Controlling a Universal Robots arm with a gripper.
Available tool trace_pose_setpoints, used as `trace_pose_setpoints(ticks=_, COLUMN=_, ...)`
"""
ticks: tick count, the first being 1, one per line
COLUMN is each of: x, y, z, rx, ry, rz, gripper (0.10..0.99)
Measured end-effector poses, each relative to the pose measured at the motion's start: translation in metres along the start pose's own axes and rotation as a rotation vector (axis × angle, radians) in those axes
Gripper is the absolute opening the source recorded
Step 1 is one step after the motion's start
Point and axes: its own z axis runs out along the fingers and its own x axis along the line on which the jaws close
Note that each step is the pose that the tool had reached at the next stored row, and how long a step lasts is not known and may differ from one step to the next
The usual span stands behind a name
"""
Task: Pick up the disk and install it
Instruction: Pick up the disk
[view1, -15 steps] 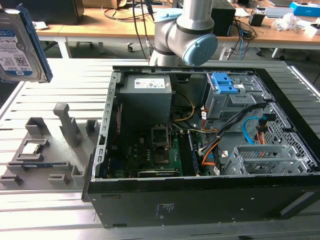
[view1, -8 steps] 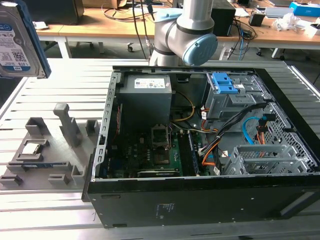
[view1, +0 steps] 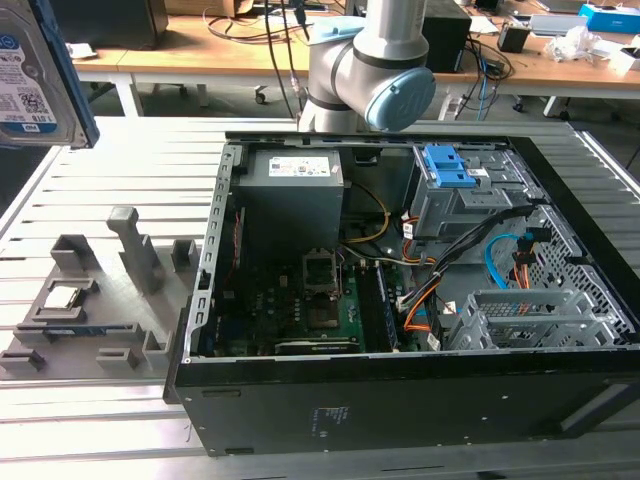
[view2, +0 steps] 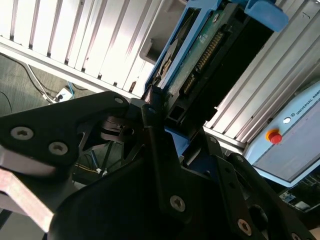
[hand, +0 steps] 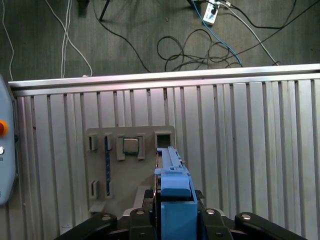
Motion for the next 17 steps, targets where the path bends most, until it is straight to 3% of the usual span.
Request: trace_pose_setpoints(ticks=17, x=0.0000, y=-0.0022, z=-0.0214, rx=-0.003, ry=0.0002, rz=0.000, gripper=0.369)
